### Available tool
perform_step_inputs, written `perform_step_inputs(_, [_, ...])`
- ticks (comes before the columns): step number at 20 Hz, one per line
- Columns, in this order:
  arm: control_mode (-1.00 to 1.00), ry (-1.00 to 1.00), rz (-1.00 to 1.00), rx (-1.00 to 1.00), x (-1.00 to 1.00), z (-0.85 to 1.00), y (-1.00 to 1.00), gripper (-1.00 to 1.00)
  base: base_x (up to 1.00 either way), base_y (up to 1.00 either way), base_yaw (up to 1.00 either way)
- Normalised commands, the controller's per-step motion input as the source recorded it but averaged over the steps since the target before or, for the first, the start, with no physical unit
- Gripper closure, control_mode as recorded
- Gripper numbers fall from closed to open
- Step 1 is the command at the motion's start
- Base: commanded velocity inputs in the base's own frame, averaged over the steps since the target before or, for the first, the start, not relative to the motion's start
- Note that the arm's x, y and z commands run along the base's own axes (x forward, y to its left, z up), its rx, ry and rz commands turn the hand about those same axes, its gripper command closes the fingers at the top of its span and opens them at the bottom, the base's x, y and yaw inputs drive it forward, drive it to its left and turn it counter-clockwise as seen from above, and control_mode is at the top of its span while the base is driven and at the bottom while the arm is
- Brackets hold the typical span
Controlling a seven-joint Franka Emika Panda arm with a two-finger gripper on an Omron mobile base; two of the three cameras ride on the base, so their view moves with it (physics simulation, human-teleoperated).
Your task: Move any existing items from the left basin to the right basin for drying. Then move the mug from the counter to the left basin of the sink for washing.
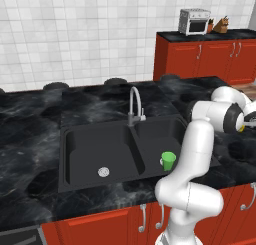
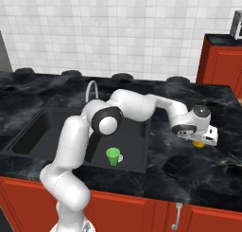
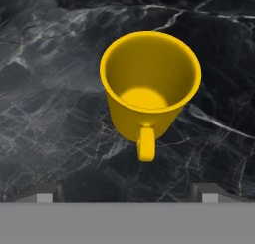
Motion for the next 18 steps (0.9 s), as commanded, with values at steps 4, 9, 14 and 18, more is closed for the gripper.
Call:
perform_step_inputs(4, [-1.00,0.00,0.00,0.00,0.02,-0.07,-0.11,-1.00,0.00,0.00,0.00])
perform_step_inputs(9, [-1.00,0.00,0.00,0.00,0.11,-0.06,-0.04,-1.00,0.00,0.00,0.00])
perform_step_inputs(14, [-1.00,0.00,0.00,0.00,0.13,-0.07,-0.06,-1.00,0.00,0.00,0.00])
perform_step_inputs(18, [-1.00,0.00,0.00,0.00,0.10,-0.06,-0.08,-1.00,0.00,0.00,0.00])
